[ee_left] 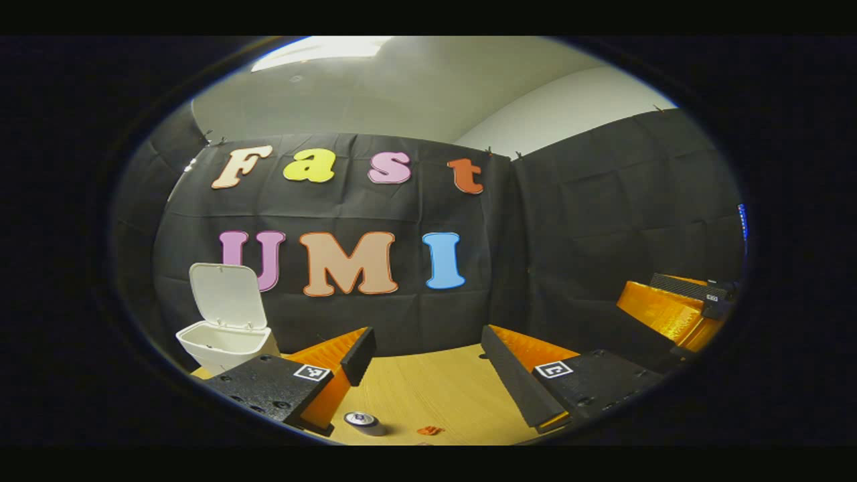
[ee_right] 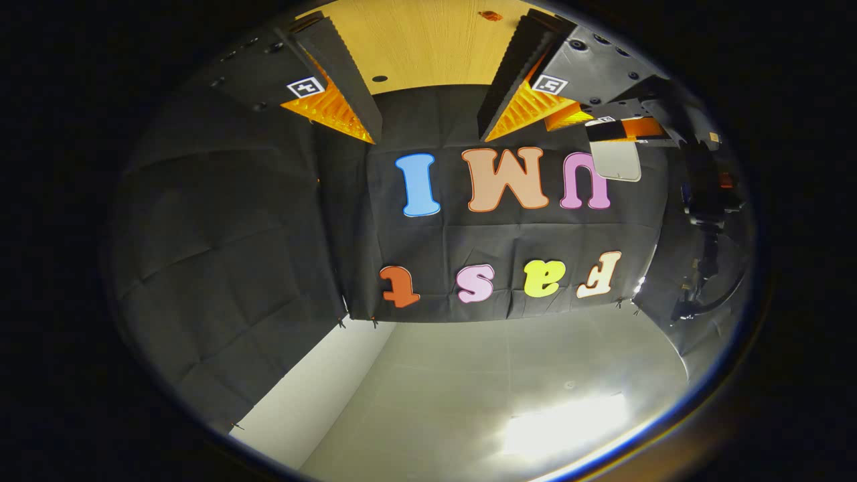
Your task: Press the lid of the desktop garbage bin to open it, pick up the crumpled paper on the desktop and throw it into the bin, then pick up the pop can on the desktop and drop it into the bin, and finally close the garbage bin lid.
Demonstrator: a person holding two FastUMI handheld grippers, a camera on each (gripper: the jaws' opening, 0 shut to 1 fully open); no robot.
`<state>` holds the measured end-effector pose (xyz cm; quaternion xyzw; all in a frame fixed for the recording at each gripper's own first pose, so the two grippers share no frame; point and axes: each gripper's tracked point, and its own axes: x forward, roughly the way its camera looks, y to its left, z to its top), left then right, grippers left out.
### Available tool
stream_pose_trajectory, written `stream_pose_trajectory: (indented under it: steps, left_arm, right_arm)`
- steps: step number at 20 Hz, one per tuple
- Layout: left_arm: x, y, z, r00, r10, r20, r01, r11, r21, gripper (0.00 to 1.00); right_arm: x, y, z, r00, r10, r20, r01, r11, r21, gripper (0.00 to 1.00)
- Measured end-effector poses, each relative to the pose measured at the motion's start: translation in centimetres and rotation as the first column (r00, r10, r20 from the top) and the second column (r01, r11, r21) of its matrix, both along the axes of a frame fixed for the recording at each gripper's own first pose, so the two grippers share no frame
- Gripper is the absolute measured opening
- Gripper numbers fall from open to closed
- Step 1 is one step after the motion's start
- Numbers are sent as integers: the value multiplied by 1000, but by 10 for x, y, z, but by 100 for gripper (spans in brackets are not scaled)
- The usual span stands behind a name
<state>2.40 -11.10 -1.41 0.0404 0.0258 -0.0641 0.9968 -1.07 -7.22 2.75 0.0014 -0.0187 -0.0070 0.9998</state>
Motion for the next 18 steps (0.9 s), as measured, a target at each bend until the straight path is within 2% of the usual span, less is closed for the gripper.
stream_pose_trajectory:
  steps: [1,2,6,7,8,13,14,15,16,18]
  left_arm:
    - [0,1,-1,1000,2,-1,-2,1000,-1,94]
    - [0,1,-1,1000,1,-2,-1,1000,-3,99]
    - [1,-2,-1,1000,-6,-3,6,1000,-6,94]
    - [0,-2,-2,1000,-6,-3,6,1000,-8,99]
    - [1,-2,-1,1000,-8,-3,8,1000,-12,95]
    - [-2,3,-1,1000,0,-1,0,1000,-20,94]
    - [-3,7,0,1000,4,1,-4,1000,-21,94]
    - [-6,12,1,1000,11,6,-11,1000,-23,99]
    - [-10,20,5,1000,22,18,-21,999,-31,95]
    - [-20,42,10,998,57,34,-56,998,-41,94]
  right_arm:
    - [-2,0,-1,1000,0,-1,0,1000,-1,95]
    - [-2,1,0,1000,1,-1,-1,1000,-2,95]
    - [-4,1,1,1000,-3,-4,3,1000,-4,96]
    - [-5,2,1,1000,-4,-4,4,1000,-6,95]
    - [-5,2,1,1000,-5,-3,5,1000,-9,96]
    - [-5,6,-3,1000,-2,-6,2,1000,-14,96]
    - [-3,8,-9,1000,6,-13,-6,1000,-16,95]
    - [1,12,-21,999,18,-32,-19,1000,-17,95]
    - [5,17,-41,997,34,-67,-35,999,-14,95]
    - [13,25,-94,984,59,-171,-60,998,-3,95]
